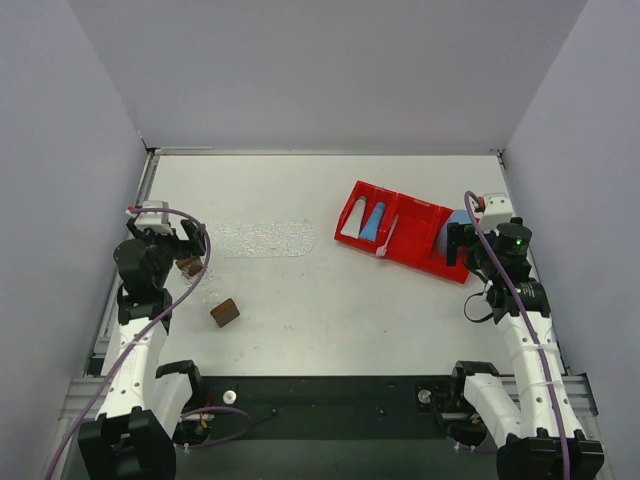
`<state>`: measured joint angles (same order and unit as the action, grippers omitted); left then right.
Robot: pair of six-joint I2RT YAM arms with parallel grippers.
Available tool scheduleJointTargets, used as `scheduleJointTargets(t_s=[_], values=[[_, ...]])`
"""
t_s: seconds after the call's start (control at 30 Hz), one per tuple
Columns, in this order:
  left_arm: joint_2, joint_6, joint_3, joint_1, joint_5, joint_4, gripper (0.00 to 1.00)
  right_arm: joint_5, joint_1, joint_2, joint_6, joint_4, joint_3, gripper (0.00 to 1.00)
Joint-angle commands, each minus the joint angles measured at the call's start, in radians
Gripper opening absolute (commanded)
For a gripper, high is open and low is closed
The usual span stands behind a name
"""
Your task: Prepare toiletry sets of a toothbrush and toothpaste on the tray
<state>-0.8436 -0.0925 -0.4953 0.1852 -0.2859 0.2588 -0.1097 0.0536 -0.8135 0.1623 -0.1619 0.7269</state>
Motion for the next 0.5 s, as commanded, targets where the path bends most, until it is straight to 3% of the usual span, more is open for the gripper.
scheduleJointTargets(t_s=[0.0, 0.47], values=[[0.014, 0.019, -0.046, 0.008, 0.025, -0.015, 0.95, -0.010, 0.008, 0.000, 0.011, 0.009, 0.011, 1.00], [0.038, 0.137, -0.115, 0.005, 0.067, -0.171, 0.95, -0.028, 0.008, 0.007, 0.008, 0.005, 0.009, 1.00]])
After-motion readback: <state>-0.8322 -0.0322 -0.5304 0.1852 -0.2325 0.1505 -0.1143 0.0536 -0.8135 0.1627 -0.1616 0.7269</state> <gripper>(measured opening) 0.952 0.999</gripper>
